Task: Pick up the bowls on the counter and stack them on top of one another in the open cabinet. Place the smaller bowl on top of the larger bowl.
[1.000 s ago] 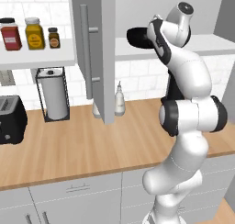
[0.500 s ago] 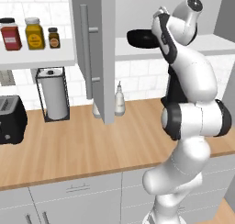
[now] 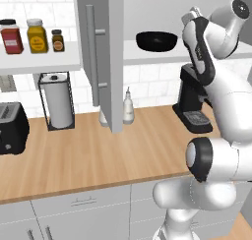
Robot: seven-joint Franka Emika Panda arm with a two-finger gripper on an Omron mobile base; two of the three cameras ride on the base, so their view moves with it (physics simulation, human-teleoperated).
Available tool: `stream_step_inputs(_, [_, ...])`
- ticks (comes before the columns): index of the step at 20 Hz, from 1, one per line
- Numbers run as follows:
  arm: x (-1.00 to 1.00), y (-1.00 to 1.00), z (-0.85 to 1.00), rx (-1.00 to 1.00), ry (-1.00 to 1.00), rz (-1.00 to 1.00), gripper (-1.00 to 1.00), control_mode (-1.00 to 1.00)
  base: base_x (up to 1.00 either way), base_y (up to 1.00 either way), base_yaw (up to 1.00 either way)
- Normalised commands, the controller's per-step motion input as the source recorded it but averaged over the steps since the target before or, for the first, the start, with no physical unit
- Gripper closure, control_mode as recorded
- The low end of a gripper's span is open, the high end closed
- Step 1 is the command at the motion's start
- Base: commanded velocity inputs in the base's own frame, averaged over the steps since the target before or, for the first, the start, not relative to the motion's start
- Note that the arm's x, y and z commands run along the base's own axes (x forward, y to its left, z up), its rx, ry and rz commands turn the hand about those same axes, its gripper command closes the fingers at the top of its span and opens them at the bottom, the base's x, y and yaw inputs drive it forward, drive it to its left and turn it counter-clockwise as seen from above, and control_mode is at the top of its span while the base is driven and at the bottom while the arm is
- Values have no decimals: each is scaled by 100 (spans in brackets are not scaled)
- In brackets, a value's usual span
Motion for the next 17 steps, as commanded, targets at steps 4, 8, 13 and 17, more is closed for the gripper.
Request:
stream_step_inputs(4, [-100,-6,-98,1,0,0,-100,-100,0,0,0])
stream_step_inputs(8, [-100,0,-100,-1,1,0,-100,-100,0,0,0])
stream_step_inputs(13, [-86,6,-100,-3,40,0,-100,-100,0,0,0])
stream_step_inputs(17, [1,0,-94,-1,88,10,-100,-100,0,0,0])
